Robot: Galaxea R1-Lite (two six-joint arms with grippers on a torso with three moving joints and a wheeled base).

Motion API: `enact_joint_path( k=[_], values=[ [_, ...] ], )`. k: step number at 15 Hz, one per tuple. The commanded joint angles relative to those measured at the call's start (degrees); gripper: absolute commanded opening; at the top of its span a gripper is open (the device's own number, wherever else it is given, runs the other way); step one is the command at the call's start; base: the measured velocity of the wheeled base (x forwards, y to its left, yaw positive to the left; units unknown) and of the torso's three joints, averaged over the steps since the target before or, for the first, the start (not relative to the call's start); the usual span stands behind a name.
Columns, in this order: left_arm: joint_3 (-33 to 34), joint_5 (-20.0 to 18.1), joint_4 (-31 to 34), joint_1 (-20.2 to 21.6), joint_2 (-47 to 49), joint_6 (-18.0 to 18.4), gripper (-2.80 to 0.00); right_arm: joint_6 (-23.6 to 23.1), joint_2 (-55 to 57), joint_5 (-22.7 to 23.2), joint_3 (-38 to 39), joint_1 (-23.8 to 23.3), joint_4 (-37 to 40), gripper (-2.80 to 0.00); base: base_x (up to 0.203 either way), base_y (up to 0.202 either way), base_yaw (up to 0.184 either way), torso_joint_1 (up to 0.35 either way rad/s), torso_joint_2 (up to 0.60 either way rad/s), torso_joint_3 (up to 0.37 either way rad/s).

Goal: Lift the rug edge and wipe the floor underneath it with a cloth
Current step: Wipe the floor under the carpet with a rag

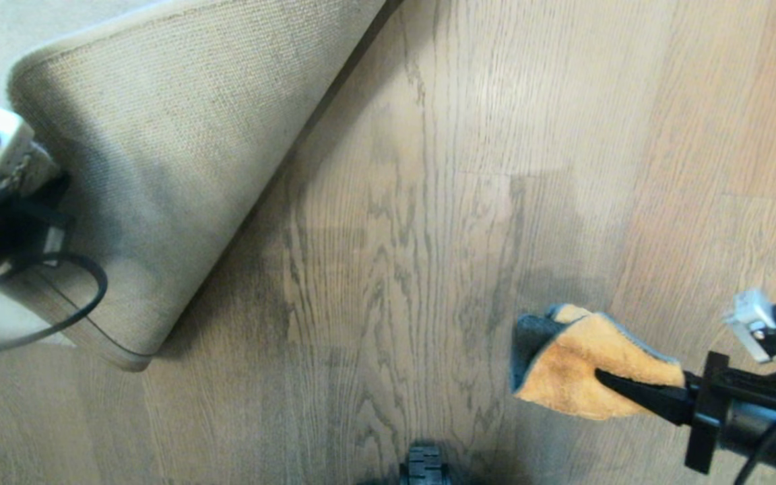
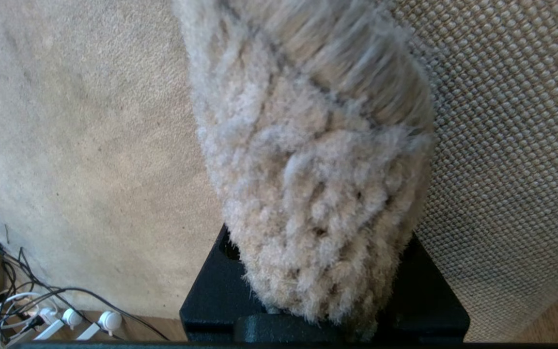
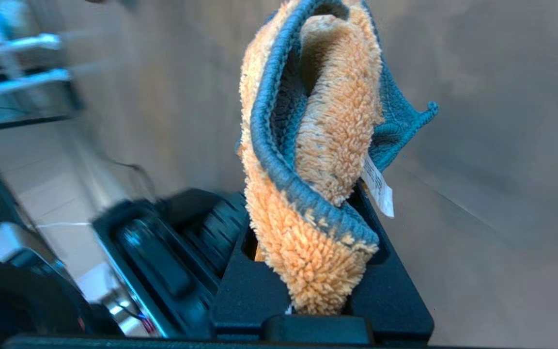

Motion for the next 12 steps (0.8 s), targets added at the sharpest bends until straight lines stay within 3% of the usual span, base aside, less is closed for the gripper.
enact_joint_path(
  k=[1,6,12],
  values=[
    [0.21,0.95,-0.13,0.11,0.61,0.21,-2.8,3.3,16.88,0.6,-3.32,5.85,-13.38,-2.8,0.0,0.0,0.0,0.0,0.0,0.0],
    [0.82,1.16,-0.13,0.19,0.9,0.3,-2.8,6.08,28.58,-0.76,-16.03,17.06,-19.43,-2.8,0.0,0.0,0.0,0.0,0.0,0.0],
    [1.44,1.16,-0.13,0.11,0.9,0.29,-2.8,11.51,35.93,-15.44,-28.26,28.32,-19.54,-2.8,0.0,0.0,0.0,0.0,0.0,0.0]
  ],
)
